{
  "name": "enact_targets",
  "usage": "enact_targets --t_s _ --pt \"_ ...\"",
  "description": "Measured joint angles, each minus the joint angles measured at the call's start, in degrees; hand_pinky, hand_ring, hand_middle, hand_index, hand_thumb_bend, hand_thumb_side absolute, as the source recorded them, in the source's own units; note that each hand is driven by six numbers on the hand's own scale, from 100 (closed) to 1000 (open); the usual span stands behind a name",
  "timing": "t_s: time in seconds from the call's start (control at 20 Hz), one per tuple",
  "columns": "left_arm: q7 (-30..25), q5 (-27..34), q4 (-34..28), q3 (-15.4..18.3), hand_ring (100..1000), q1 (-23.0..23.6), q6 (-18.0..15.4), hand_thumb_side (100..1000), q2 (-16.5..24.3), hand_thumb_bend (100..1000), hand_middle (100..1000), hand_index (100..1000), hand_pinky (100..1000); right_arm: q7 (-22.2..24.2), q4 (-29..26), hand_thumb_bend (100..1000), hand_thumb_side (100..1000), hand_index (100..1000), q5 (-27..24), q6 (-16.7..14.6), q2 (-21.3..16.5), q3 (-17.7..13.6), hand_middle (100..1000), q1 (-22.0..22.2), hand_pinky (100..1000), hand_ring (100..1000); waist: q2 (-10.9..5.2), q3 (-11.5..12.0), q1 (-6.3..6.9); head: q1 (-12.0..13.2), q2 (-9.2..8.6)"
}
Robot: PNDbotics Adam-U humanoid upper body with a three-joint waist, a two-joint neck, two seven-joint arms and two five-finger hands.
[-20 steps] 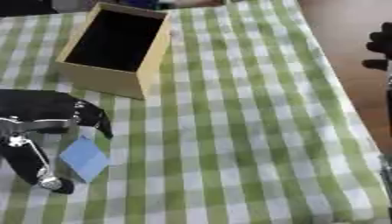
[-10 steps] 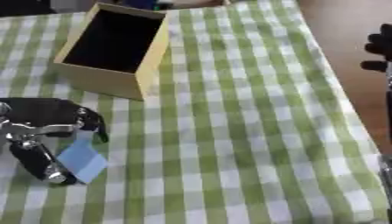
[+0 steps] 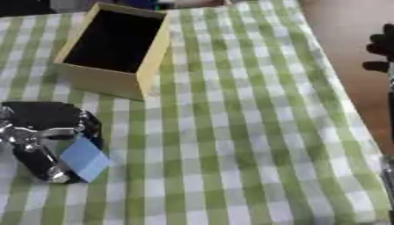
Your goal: Pick up objects on the table and place them in the box.
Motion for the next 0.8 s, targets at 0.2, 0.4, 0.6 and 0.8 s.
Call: enact_targets --t_s 0.2,0.4,0.6,0.8 --pt "0.7 0.2 -2.7 1.3 623 0.6 0.8 130 0.7 329 582 649 574 0.0 0.0 100 1000 874 0.0 0.0 0.0 0.0 739 0.0 680 779 0.0 0.0 0.02 0.0 0.0" --pt "0.8 0.0 -5.3 3.2 625 1.0 1.9 136 1.7 302 591 656 577 0.0 0.0 100 1000 874 0.0 0.0 0.0 0.0 739 0.3 680 779 -0.03 0.3 0.09 -0.1 0.0" --pt "0.9 -0.3 -7.6 5.1 610 1.0 2.9 107 2.1 211 578 642 561 -0.1 0.0 100 1000 874 0.0 0.1 0.0 0.0 739 0.3 681 780 -0.1 0.2 0.12 -0.4 -0.01" --pt "1.4 0.3 -8.4 7.0 597 -0.2 3.3 100 2.2 132 562 623 549 -0.1 0.0 100 1000 874 0.0 0.1 0.0 -0.1 739 0.4 681 780 -0.12 0.2 0.18 -0.6 -0.2"
